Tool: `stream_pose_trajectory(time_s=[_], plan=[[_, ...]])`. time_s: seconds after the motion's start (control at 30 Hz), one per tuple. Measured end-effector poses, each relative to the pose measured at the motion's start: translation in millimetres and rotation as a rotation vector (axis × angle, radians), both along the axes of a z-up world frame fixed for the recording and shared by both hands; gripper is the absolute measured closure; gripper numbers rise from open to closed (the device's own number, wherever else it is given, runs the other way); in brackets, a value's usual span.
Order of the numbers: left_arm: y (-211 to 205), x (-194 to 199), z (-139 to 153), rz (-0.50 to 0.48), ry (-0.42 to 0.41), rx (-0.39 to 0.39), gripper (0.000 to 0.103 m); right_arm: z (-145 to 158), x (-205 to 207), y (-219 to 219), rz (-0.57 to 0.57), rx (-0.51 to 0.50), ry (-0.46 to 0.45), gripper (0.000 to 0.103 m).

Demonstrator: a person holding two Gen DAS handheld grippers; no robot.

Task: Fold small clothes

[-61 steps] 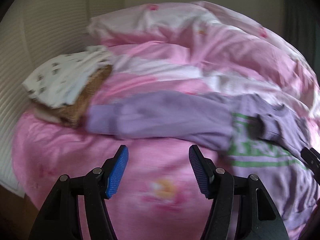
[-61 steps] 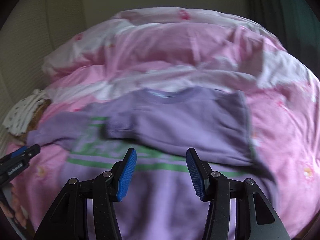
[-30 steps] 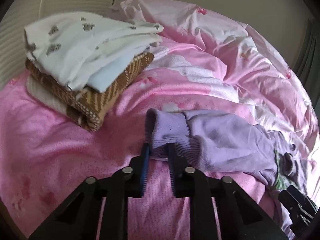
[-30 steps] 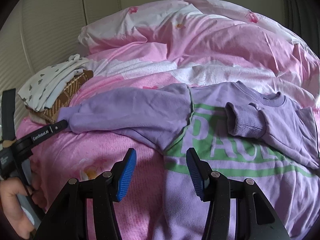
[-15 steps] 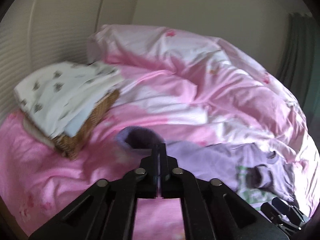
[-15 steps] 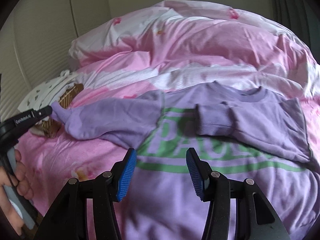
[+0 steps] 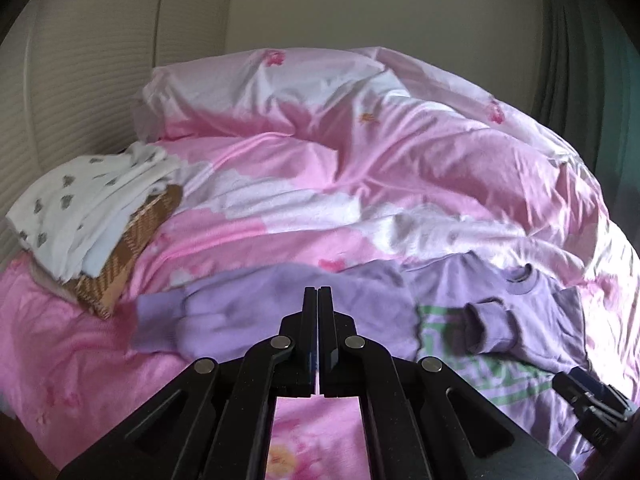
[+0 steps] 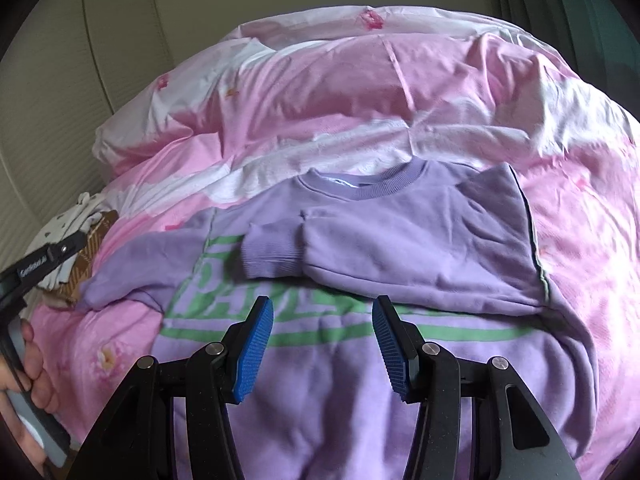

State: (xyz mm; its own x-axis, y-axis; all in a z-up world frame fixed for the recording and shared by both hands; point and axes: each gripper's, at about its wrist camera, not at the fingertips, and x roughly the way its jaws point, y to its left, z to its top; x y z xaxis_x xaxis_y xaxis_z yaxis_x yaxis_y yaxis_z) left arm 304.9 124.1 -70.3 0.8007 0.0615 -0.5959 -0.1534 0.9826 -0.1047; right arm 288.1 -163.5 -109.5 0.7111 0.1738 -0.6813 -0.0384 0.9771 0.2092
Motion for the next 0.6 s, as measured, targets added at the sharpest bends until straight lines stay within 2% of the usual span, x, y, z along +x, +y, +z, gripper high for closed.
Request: stream_pose_trajectory(time_s=[0.07,0.23,0.33,0.47,0.6], plan=[[16,-4,-4,0.027,0.006,-0.008,0.082,-1,-1,1,0.005,-0.001,0.000,0.052],[58,-13,-13,0.088,0.012,-0.006,0.072,-2,-1,28,0.038,0.005,0.001,0.052],[90,-20,-22,0.129,0.020,-0.033,0.063,1,-2,56,0.067,0.001,-0.015,0.052],[129,-24,-39,0.169,0.045,-0.089,0.060,4,1,101,0.109,-0.005,-0.032,0.052],[154,-21,-60,0.168,0.073,-0.155,0.060,3,4,136,0.142,-0.015,-0.036,0.052]])
